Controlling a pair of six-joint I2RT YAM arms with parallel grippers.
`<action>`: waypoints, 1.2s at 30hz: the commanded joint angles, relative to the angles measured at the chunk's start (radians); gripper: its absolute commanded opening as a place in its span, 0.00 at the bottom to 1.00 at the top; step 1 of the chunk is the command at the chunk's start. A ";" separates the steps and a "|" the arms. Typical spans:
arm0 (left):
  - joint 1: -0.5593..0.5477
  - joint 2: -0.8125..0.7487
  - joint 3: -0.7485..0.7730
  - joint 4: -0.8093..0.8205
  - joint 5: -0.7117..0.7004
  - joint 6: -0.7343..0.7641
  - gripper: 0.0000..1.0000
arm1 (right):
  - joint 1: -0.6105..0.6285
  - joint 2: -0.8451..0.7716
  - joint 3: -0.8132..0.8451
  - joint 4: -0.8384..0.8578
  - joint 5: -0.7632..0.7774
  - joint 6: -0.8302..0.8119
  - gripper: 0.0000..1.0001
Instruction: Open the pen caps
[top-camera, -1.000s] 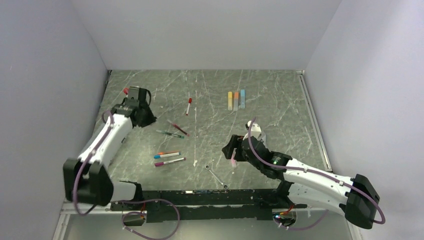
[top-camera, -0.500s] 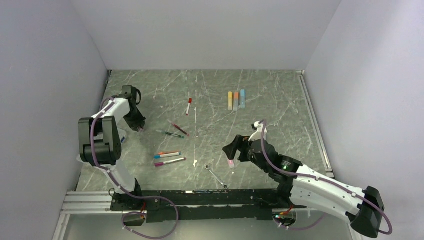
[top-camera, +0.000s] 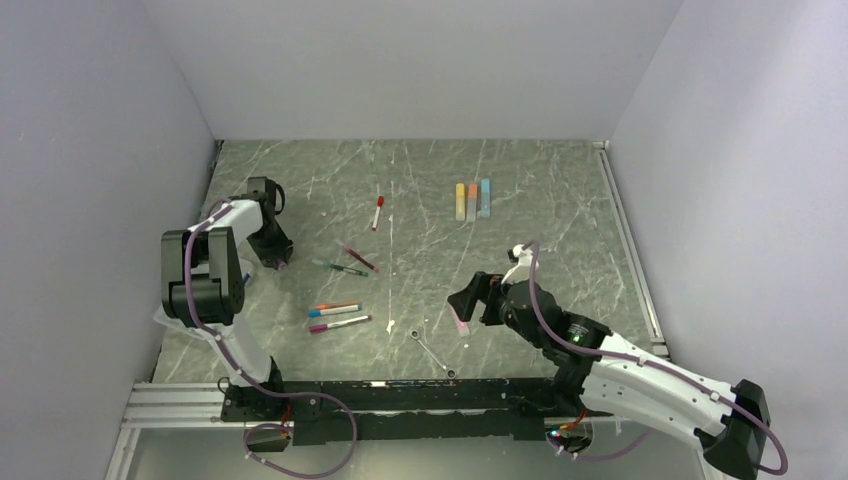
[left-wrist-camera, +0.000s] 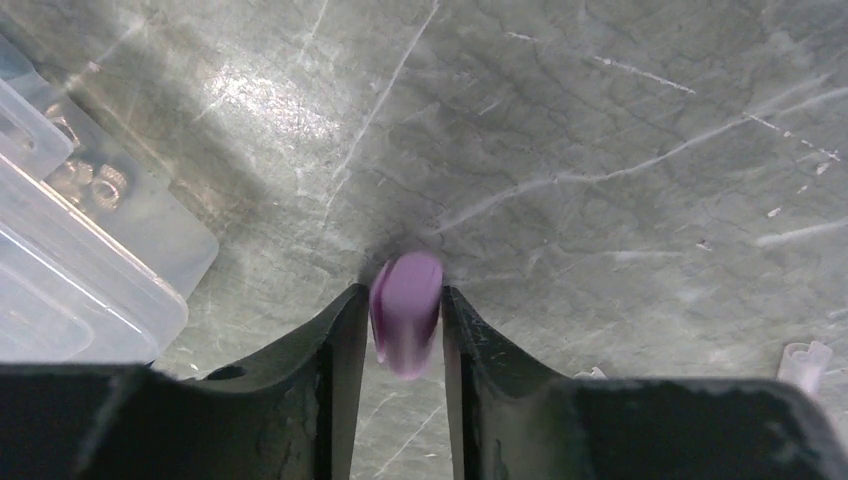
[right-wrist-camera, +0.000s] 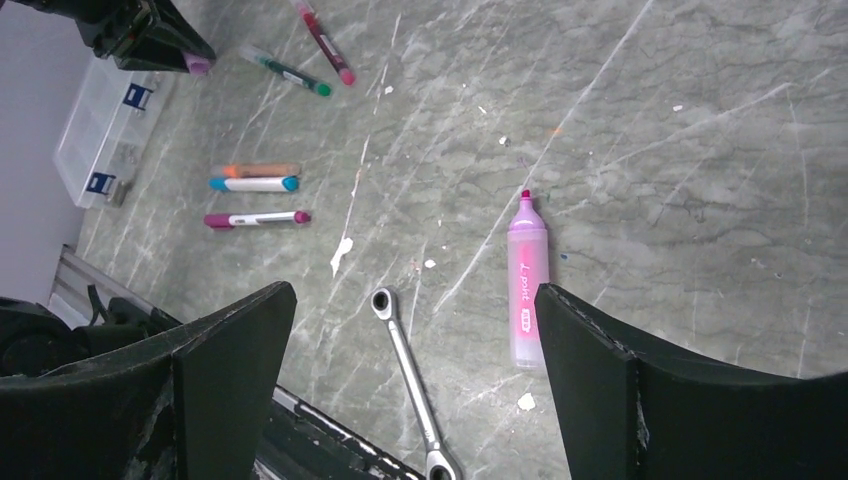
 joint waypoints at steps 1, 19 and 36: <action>0.002 -0.027 -0.016 0.009 -0.021 0.003 0.43 | 0.003 -0.021 0.009 -0.012 0.018 -0.004 0.95; -0.406 -0.623 -0.172 -0.047 0.041 -0.097 0.74 | 0.003 0.231 0.203 -0.044 0.061 -0.115 0.92; -0.586 -1.088 -0.484 -0.015 0.113 -0.294 0.96 | -0.562 0.947 0.631 0.060 0.035 -0.229 0.55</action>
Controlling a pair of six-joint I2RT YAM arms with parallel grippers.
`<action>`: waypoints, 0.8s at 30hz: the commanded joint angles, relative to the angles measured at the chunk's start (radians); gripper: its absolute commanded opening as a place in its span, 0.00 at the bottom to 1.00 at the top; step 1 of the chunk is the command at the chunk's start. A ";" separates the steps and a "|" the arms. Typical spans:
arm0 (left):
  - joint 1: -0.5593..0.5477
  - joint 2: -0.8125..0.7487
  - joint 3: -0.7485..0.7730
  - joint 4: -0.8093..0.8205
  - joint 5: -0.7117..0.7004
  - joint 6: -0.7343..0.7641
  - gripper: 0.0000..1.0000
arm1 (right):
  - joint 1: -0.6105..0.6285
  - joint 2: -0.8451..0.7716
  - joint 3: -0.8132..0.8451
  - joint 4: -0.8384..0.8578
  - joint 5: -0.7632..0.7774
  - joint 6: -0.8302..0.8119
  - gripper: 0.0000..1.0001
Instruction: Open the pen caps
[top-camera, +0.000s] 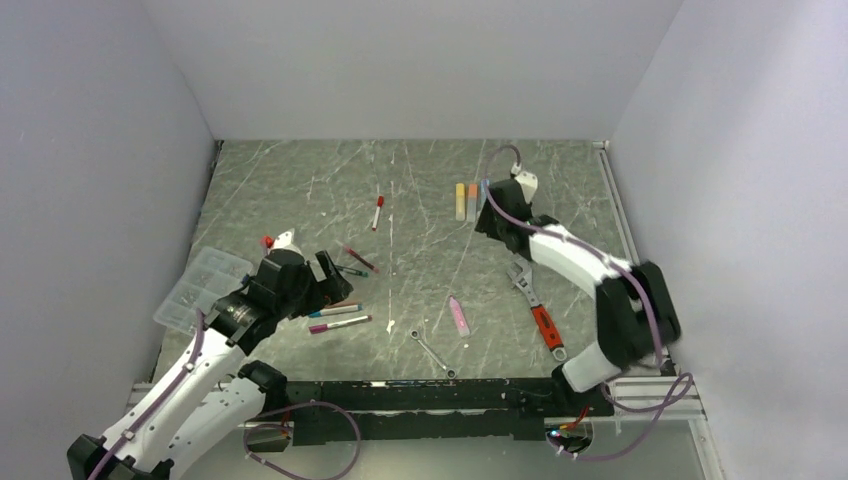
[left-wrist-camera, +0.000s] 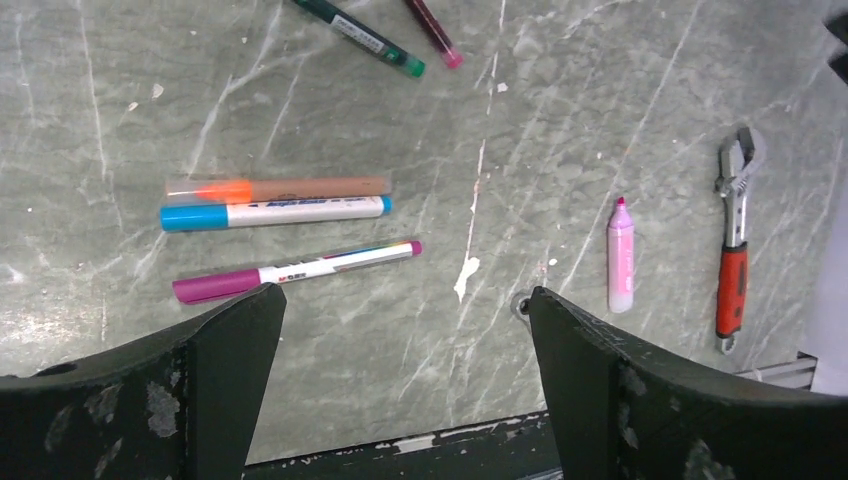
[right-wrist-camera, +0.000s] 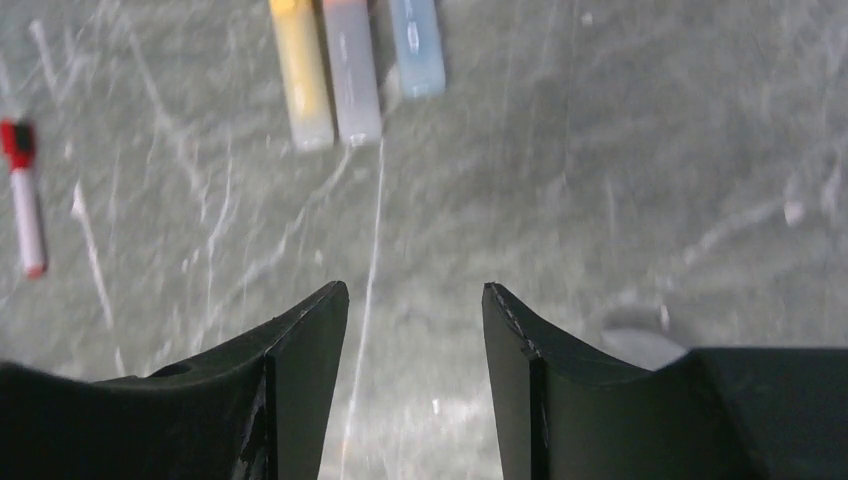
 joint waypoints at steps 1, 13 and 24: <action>-0.004 -0.022 0.006 0.025 0.043 -0.022 0.96 | -0.079 0.229 0.199 0.046 -0.001 -0.066 0.55; -0.004 0.030 0.033 0.086 0.093 0.015 0.91 | -0.132 0.617 0.613 -0.057 -0.018 -0.203 0.52; -0.004 0.070 0.035 0.098 0.104 0.032 0.91 | -0.133 0.693 0.631 -0.072 -0.004 -0.197 0.46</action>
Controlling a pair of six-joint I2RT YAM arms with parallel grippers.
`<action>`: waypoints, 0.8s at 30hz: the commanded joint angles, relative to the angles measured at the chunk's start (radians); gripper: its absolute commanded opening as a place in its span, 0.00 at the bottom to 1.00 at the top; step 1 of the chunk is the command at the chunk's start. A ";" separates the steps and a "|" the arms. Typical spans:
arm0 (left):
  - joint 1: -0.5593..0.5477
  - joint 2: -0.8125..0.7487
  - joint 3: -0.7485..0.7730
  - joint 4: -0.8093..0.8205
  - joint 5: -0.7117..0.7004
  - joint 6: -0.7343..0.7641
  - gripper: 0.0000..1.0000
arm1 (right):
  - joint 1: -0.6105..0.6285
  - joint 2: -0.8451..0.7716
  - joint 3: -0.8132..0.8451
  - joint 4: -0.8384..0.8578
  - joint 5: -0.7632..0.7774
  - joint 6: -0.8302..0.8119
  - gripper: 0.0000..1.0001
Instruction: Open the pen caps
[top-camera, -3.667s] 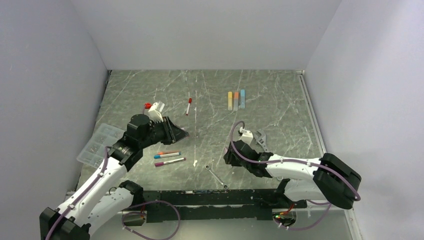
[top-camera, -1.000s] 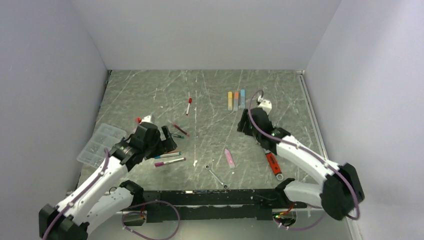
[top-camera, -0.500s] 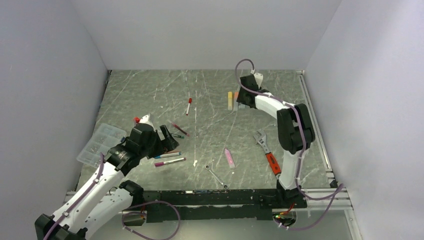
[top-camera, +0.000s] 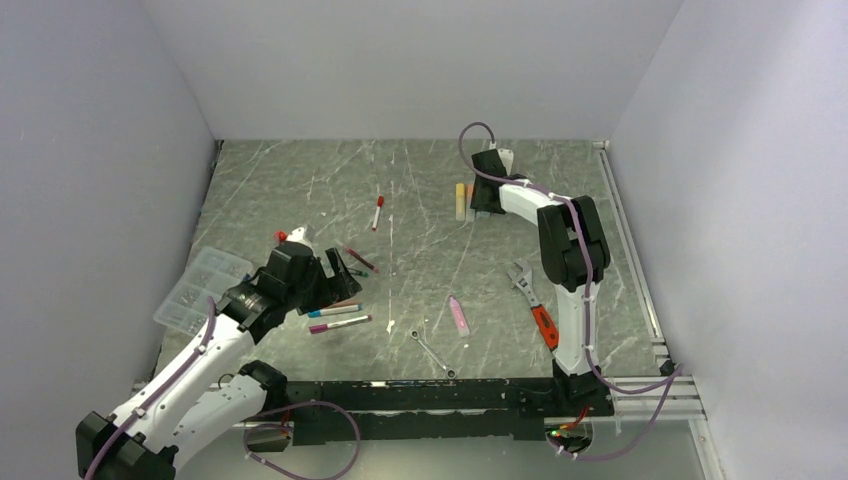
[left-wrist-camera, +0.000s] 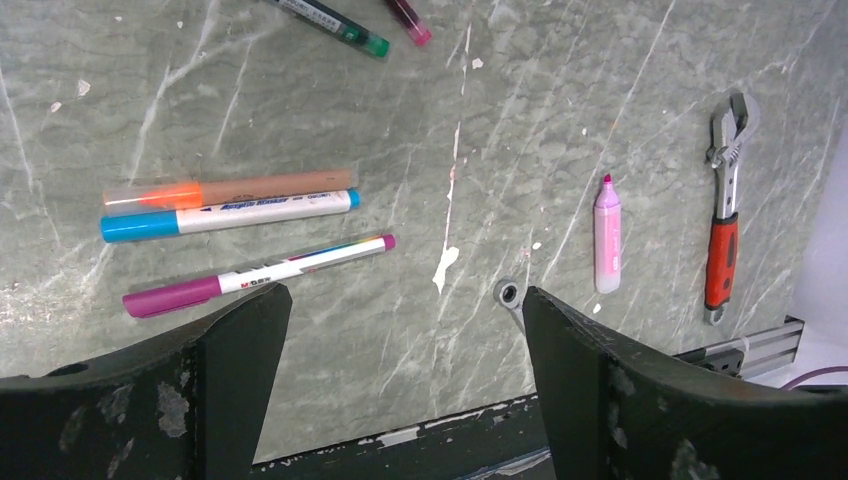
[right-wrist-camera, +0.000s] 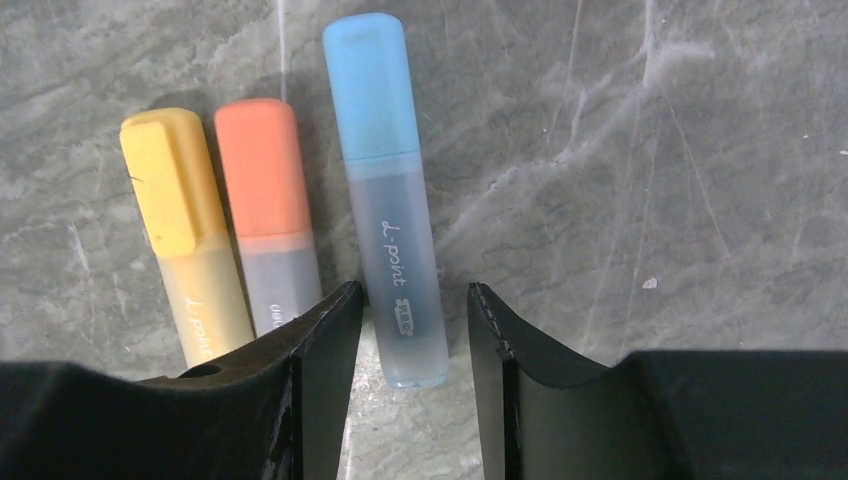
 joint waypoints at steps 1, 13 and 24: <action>-0.003 -0.019 0.019 0.044 0.021 0.011 0.91 | -0.005 -0.002 0.020 0.005 0.008 -0.012 0.46; -0.003 -0.024 0.021 0.039 0.024 0.004 0.90 | -0.033 0.024 0.033 -0.019 -0.029 -0.020 0.20; -0.004 -0.013 0.118 0.015 -0.035 -0.021 0.93 | 0.001 -0.462 -0.339 0.254 -0.169 0.052 0.00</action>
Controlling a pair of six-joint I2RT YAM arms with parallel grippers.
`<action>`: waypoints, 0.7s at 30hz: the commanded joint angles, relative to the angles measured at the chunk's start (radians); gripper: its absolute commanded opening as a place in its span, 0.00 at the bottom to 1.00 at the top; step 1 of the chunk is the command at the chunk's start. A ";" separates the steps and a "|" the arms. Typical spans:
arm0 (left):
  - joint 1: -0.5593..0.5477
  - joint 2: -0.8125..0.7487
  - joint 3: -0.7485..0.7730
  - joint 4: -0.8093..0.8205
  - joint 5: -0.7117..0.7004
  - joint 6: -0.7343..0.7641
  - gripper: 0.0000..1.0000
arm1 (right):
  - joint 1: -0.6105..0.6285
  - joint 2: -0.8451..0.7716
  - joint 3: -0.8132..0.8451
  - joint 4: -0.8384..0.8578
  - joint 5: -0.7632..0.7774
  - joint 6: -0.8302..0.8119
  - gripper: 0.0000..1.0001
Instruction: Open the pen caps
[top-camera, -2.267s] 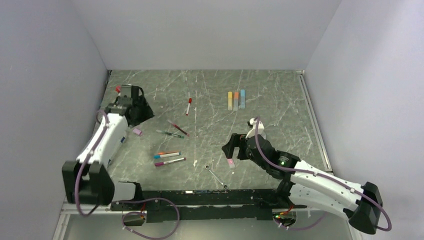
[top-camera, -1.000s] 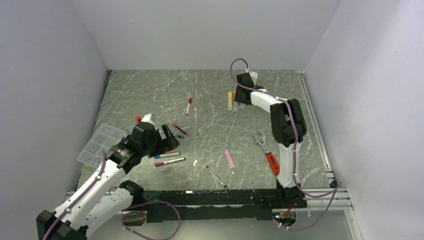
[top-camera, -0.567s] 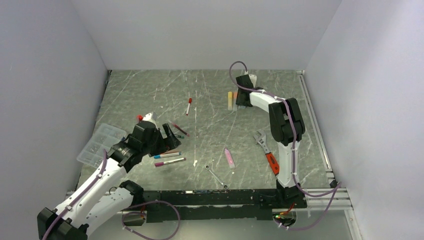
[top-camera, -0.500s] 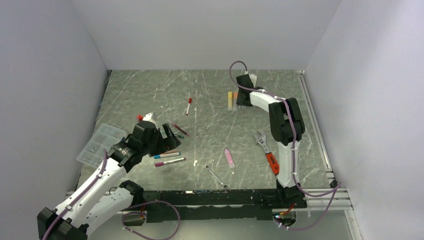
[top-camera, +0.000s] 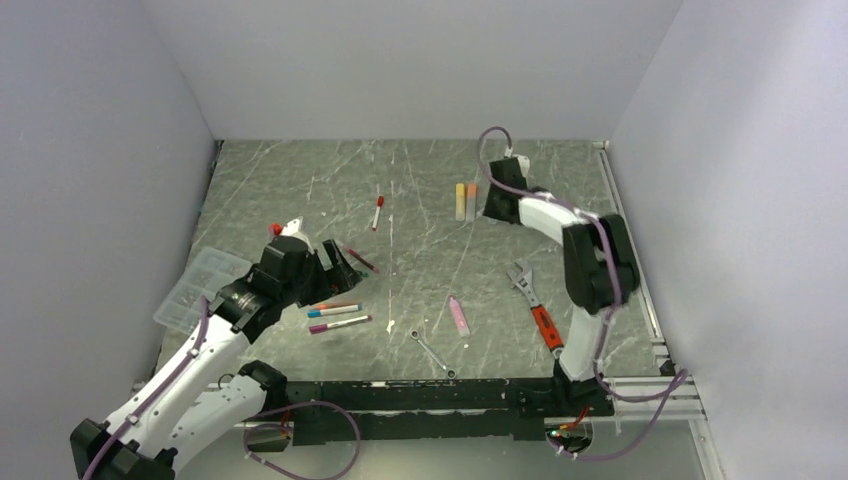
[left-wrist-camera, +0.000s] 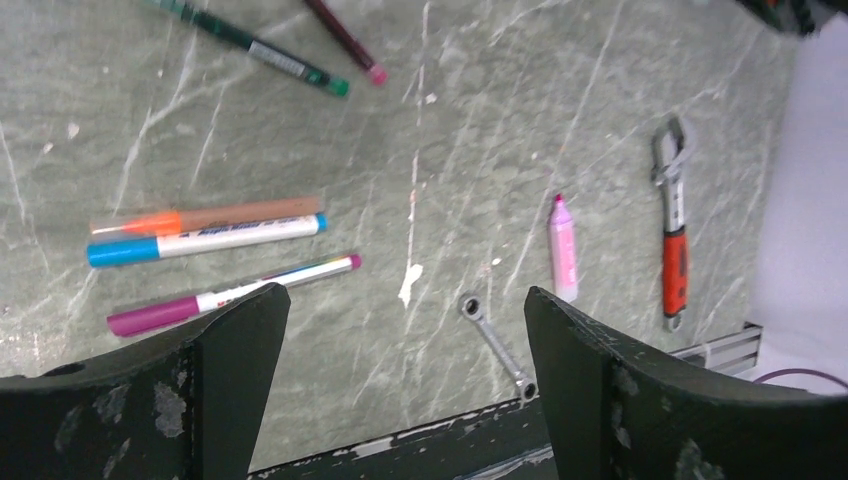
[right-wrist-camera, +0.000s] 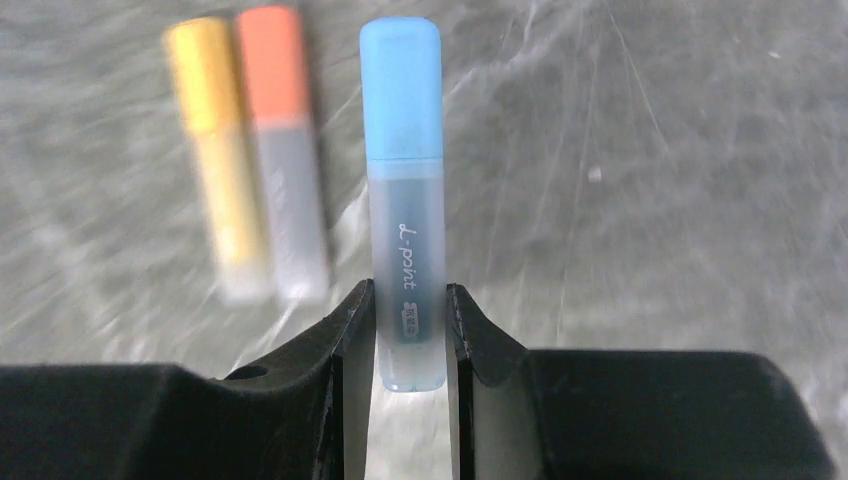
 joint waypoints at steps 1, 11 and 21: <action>-0.003 0.008 0.082 0.023 -0.038 -0.028 0.95 | 0.049 -0.396 -0.213 0.231 -0.110 0.048 0.00; -0.003 -0.070 -0.072 0.464 0.112 -0.150 1.00 | 0.573 -1.007 -0.640 0.270 -0.122 0.036 0.00; -0.054 0.089 0.023 0.648 0.299 -0.082 0.98 | 0.828 -1.082 -0.660 0.130 0.133 0.089 0.00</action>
